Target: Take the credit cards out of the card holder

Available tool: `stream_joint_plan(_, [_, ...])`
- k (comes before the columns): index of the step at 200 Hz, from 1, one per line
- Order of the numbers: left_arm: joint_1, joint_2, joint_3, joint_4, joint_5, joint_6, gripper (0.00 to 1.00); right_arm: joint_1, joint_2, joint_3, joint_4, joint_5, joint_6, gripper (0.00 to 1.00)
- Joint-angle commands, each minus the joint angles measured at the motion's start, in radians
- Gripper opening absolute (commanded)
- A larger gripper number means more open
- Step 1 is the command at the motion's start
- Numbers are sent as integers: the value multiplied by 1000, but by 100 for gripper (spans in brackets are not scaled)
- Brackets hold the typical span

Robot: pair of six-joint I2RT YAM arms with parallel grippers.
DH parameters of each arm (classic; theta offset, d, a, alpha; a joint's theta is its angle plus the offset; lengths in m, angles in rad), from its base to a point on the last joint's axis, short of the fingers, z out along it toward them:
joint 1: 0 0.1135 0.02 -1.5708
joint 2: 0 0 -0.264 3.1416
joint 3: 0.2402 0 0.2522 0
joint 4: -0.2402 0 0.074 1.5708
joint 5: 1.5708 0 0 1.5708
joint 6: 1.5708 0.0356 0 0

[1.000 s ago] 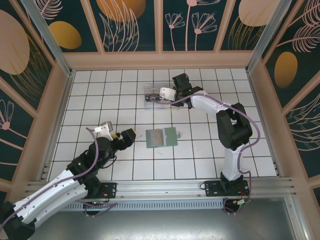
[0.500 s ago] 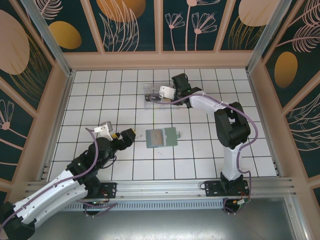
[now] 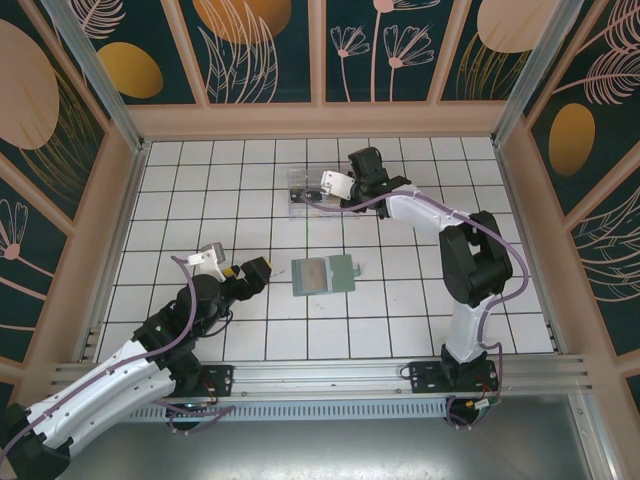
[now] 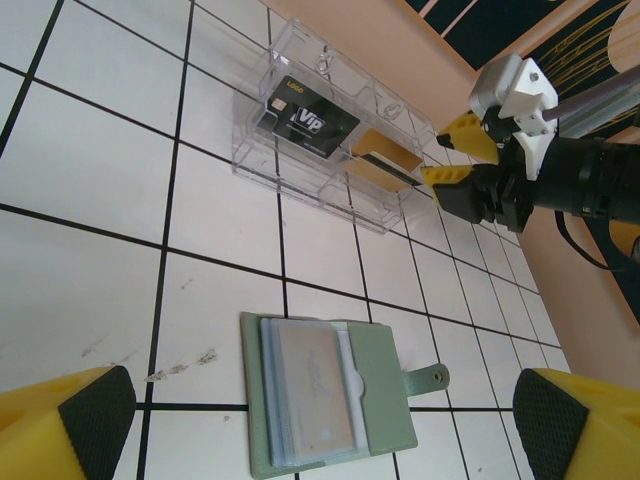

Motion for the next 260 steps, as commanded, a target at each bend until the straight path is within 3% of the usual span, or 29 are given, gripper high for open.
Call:
stream_joint_plan(1, [-2, -14, -9, 5, 5, -8, 99, 3, -14, -20, -22, -34, 19, 46])
stream_joint_plan(83, [-2, -24, -10, -15, -6, -11, 98, 9, 83, 55, -7, -6, 40, 50])
stream_joint_plan(207, [-2, -15, -14, -16, -15, -9, 98, 3, 153, 103, 168, 168, 69, 48])
stream_joint_plan(260, [-3, -14, -17, -18, -17, -12, 99, -1, 140, 99, 174, 165, 117, 48])
